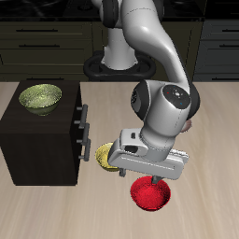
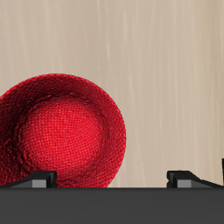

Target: Place the red bowl on the plate

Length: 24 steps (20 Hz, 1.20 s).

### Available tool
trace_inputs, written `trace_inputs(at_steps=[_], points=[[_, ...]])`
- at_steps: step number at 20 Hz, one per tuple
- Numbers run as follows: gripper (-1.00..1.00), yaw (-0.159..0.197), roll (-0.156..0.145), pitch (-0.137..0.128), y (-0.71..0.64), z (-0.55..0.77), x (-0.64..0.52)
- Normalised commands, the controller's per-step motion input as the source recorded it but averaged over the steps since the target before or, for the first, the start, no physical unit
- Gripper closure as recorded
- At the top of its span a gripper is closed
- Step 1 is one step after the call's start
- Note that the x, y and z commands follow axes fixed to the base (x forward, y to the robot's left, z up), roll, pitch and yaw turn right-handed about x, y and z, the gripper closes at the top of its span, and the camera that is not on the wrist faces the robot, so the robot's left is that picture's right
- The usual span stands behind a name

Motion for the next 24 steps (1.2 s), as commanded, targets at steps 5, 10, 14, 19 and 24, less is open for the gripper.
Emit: trace_inputs(at_steps=[5,10,14,19,24], points=[[-1.0,0.017,-0.001,0.021,0.0,-0.13,0.03],[-1.0,0.012,0.005,0.018,0.03,-0.18,0.02],[-1.0,0.003,0.01,0.023,0.02,-0.17,-0.01],[1.0,-0.002,0.021,0.023,0.03,-0.19,-0.01],[1.0,-0.013,0.036,0.004,0.0,-0.04,0.0]])
